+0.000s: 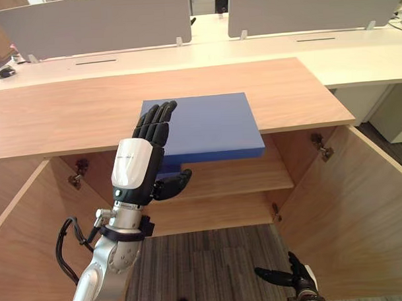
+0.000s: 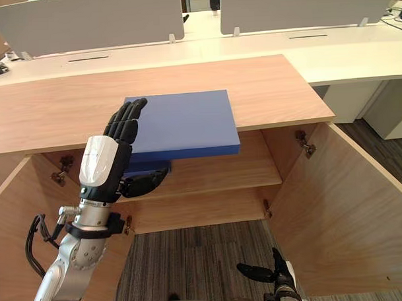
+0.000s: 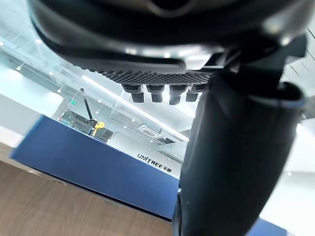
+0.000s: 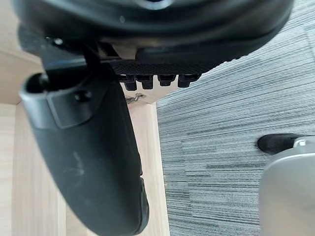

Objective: Walk over to the cabinet, pick up the folder, carry it to the office cabinet, place the folder inside the office cabinet, then close the office cabinet door

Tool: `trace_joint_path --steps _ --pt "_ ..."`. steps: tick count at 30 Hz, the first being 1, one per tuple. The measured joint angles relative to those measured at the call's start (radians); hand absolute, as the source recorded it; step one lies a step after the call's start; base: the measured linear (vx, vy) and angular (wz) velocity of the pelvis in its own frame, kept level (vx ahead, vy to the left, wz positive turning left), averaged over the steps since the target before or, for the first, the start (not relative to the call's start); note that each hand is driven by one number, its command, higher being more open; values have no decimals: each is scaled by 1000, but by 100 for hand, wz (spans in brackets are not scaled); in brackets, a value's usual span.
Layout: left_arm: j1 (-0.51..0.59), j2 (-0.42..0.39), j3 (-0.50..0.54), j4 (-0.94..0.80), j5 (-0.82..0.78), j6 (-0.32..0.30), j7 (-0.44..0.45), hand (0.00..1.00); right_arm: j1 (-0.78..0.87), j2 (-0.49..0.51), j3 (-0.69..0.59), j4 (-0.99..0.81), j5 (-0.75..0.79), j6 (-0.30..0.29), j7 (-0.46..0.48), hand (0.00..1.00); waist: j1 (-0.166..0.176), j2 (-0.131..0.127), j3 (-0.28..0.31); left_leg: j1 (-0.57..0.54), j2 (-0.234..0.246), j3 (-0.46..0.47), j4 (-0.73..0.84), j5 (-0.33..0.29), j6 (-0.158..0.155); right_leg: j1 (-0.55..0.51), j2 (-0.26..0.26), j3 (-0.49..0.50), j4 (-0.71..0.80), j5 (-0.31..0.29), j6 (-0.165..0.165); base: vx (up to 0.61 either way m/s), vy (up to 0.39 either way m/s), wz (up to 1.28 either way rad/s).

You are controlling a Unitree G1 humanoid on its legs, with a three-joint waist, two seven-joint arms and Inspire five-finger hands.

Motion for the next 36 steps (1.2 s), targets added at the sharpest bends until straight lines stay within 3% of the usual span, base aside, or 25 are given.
trace_joint_path --steps 3,4,9,14,20,25,33,36 --pt "-31 3 -5 44 48 27 0 100 3 0 0 0 0 0 3 100 -2 -2 -1 5 2 17 -4 -3 -2 -7 3 19 0 1 -2 -9 0 -17" --pt "-37 3 -7 52 54 33 0 0 3 0 0 0 0 0 4 100 -2 -2 -1 4 2 20 -4 -3 -3 -9 3 21 0 2 -2 -19 -6 -9" --pt "-90 34 -28 172 90 61 -10 0 -2 0 3 -2 3 0 15 100 -9 -2 -1 5 3 21 -4 -3 -2 -15 4 20 -2 4 -3 -4 -2 -1" --pt "-148 64 -20 179 107 59 -3 0 -5 0 4 -6 8 0 20 100 -11 -5 -5 3 2 22 -5 -3 -2 -12 4 21 -16 11 -1 -1 -1 -1" --pt "-164 48 -3 117 88 43 13 0 0 1 2 -52 26 0 19 100 -13 -20 -15 2 3 26 -5 -3 -2 -12 5 28 -22 16 0 -4 -7 -2" --pt "-97 -2 -26 -5 74 11 13 0 0 19 3 -216 148 -11 20 100 -21 -20 -16 -1 3 36 -5 -3 -2 -18 5 39 -29 27 1 -25 -4 -6" --pt "83 -161 -134 -202 -178 -86 -9 0 -2 92 37 -599 328 -81 25 100 -18 -20 -15 -6 3 41 -5 -3 -2 -26 6 44 -29 31 1 -3 -1 0" --pt "133 -193 -129 -243 -404 -96 -39 0 -1 113 37 -782 396 -98 25 100 -12 -20 -15 -6 2 44 -5 -4 0 -27 6 44 -29 32 2 -1 -4 -1"
